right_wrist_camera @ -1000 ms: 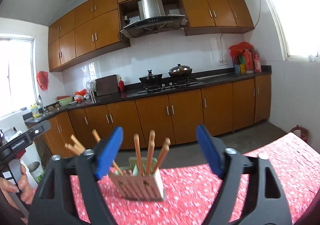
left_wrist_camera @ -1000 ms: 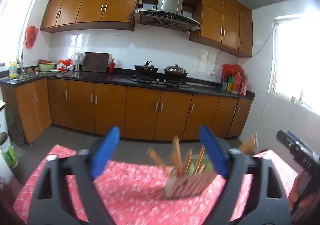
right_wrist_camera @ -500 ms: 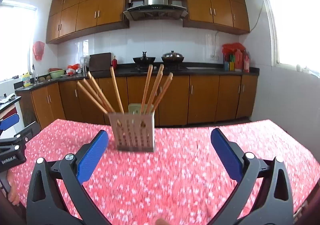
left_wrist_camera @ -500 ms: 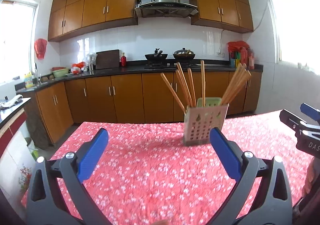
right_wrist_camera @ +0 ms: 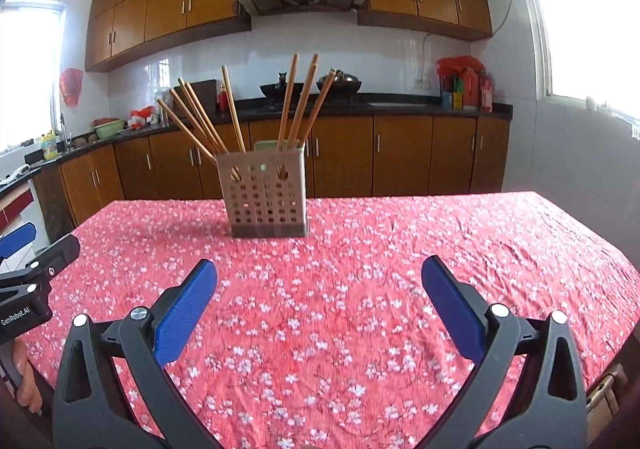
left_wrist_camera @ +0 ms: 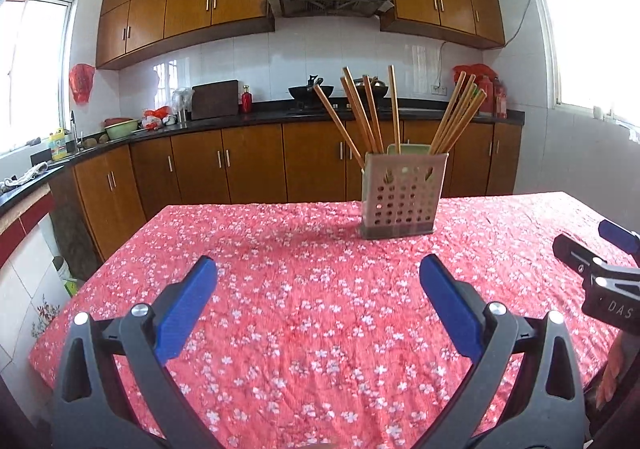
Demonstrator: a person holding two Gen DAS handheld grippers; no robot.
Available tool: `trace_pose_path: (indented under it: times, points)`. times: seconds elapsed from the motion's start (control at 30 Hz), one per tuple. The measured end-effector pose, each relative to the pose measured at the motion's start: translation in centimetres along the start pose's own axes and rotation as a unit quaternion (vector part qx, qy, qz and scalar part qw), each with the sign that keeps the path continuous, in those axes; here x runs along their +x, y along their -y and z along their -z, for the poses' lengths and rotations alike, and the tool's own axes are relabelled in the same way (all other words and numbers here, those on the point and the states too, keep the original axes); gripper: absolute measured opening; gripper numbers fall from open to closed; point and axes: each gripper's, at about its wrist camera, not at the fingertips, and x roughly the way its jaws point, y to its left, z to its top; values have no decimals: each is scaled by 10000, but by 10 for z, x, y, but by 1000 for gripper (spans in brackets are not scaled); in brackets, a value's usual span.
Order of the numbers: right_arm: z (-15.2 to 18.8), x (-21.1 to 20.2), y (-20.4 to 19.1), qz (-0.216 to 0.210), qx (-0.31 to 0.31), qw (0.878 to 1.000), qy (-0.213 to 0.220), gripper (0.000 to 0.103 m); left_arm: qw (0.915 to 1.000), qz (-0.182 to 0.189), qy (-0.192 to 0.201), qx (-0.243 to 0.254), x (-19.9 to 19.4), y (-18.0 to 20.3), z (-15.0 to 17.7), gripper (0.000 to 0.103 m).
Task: Organize utensils
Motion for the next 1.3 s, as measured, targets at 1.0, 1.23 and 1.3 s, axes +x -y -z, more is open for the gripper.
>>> trace_pose_path:
  times: [1.0,1.23,1.3]
  points:
    - [12,2,-4,22,33,9998,-190,101,9995,131,-250,-147,10,4,17,99]
    - [12,2,-4,25,35,9998,-191,101,9995,132,-252,-161,10,4,16,99]
    - [12,3,-3,22,45,9998,-192,101,9995,126,-251,-156,10,5,16,99]
